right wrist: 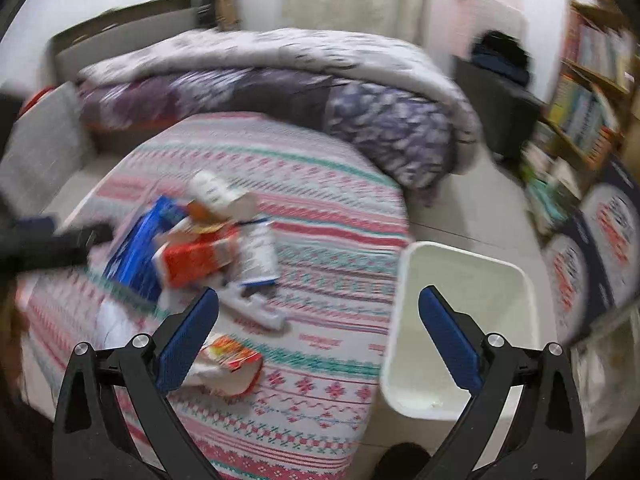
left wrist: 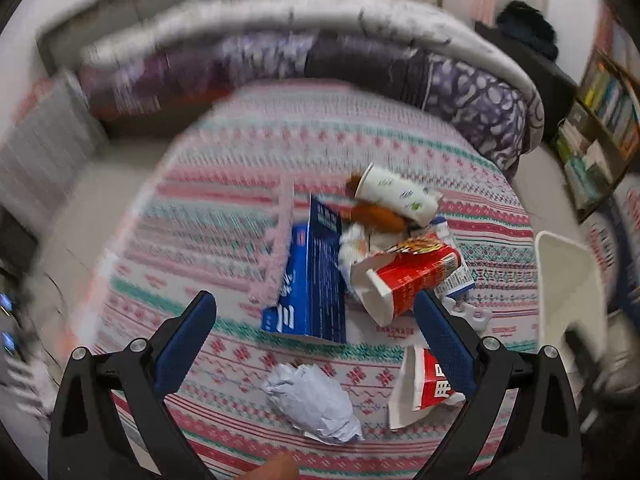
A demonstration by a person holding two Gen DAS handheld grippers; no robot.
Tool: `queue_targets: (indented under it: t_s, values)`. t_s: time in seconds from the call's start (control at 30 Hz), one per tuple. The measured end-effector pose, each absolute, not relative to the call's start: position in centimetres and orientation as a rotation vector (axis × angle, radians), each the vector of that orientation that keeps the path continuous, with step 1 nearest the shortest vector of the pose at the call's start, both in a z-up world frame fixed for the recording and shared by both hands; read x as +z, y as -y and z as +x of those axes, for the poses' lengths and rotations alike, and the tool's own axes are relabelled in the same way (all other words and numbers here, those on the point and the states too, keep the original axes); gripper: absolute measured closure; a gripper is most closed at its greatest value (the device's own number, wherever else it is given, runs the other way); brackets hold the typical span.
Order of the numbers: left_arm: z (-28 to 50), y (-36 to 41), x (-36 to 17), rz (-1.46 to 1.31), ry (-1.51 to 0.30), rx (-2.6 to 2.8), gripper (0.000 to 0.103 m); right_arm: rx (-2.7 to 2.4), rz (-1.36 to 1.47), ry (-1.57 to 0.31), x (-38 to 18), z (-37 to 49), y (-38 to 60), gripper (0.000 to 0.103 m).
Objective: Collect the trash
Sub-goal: 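Lower the right tool onto the red-and-white paper wrapper and close it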
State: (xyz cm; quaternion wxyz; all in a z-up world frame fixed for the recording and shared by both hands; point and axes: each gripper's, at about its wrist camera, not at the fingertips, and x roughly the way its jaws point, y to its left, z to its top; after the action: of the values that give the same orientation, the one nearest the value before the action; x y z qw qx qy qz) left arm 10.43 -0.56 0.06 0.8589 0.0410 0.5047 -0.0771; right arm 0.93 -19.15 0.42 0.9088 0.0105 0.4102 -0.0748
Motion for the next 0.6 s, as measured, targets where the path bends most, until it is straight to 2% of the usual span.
queue_targets:
  t_s: [0.13, 0.43, 0.6]
  values:
    - [14.4, -1.6, -2.8, -0.013, -1.271, -0.213, 0.007, 0.008, -0.055, -0.920, -1.9, 1.5, 17.3, 0.007]
    - [17.9, -2.7, -7.4, -0.090, -1.431, -0.232, 0.010, 0.202, -0.145, -0.988, -4.0, 3.2, 13.4, 0.007]
    - [19.2, -3.9, -7.8, -0.158, -1.435, -0.228, 0.011, 0.205, -0.178, -1.025, -5.2, 3.7, 12.4, 0.007]
